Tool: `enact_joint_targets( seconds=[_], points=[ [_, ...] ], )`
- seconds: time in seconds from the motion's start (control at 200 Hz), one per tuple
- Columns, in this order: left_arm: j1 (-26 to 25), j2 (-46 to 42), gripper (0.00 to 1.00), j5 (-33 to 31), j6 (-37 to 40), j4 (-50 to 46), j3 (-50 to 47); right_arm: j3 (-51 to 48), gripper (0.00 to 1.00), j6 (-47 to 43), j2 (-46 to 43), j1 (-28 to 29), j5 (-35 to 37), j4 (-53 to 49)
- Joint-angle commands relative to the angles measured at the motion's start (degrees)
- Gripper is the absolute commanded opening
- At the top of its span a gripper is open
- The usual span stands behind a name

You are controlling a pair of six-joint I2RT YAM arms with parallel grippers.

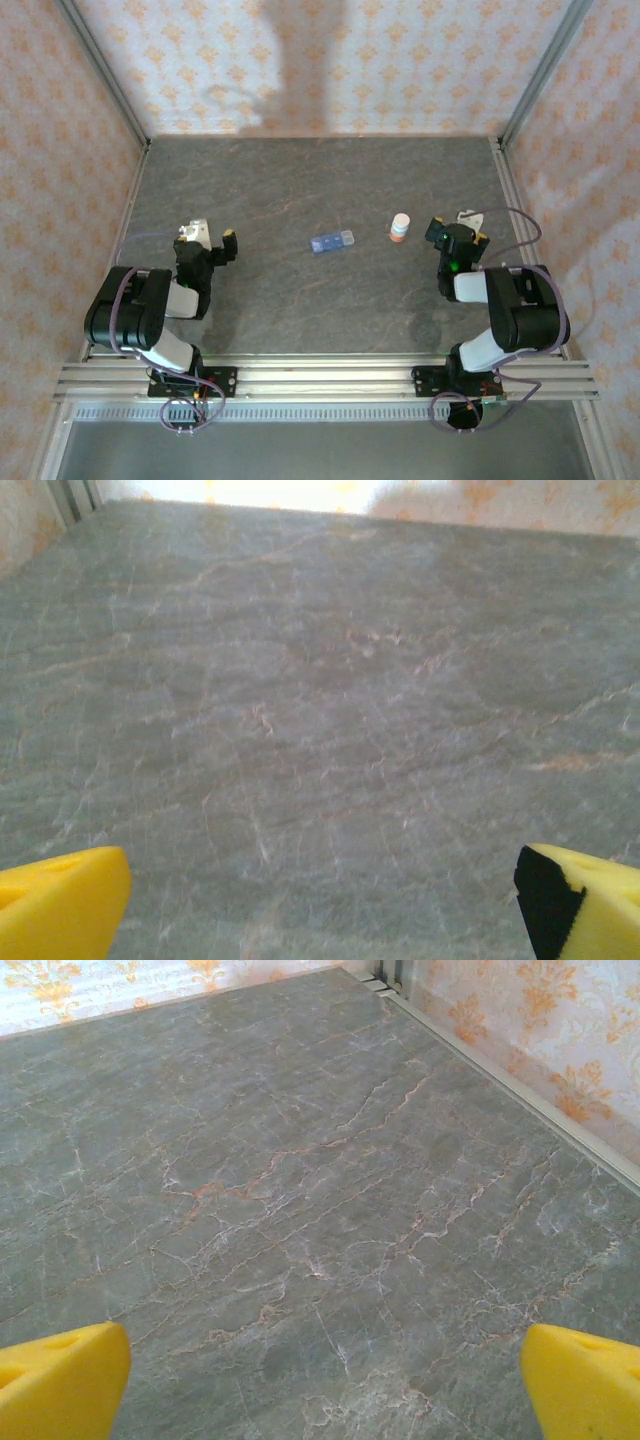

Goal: Sort the pills into containers

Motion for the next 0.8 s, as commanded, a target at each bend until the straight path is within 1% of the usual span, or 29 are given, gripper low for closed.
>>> enact_joint_targets(
  seconds=[0.0, 0.045, 0.075, 0.105, 0.15, 0.17, 0.235, 0.305, 0.365, 0.796],
  points=[
    [0.22, -0.65, 1.0, 2.13, 2.02, 0.43, 3.62, 1.21, 0.99, -1.09, 0.67, -0.32, 0.16, 1.94],
    [0.13, -1.38, 1.0, 3.67, 2.67, -4.52, 5.44, 1.67, 0.99, -0.79, 0.28, -0.28, 0.1, 0.48],
    [-0.11, -1.1, 1.0, 4.51, 3.42, -5.94, 6.6, 1.49, 0.99, -0.92, 0.59, -0.27, 0.2, 1.29],
    [-0.44, -0.73, 1.0, 4.72, 3.75, -9.31, 8.14, 1.44, 0.99, -0.94, 0.52, -0.32, 0.21, 1.27],
    [-0.46, -1.43, 1.0, 3.47, 3.1, -13.18, 9.51, 1.52, 0.99, -0.87, 0.31, -0.32, 0.19, 0.92],
    [-0.42, -1.41, 1.0, 1.96, 2.68, -14.06, 10.04, 1.37, 0.99, -1.02, 0.42, -0.31, 0.21, 1.32],
    [-0.49, -0.61, 1.0, 1.59, 2.54, -11.96, 9.79, 1.2, 0.99, -0.97, 0.19, -0.24, 0.16, 1.3],
    [-0.49, -0.95, 1.0, 0.58, 2.27, -13.97, 10.43, 1.12, 0.99, -1.04, 0.18, -0.24, 0.16, 1.42],
    [-0.49, -0.6, 1.0, 0.49, 2.21, -12.8, 10.17, 1.15, 0.99, -1.09, 0.2, -0.24, 0.2, 1.42],
    [-0.57, -0.74, 1.0, -0.03, 2.21, -12.87, 9.95, 1.42, 0.99, -1.04, 0.39, -0.24, 0.09, 1.12]
  ],
)
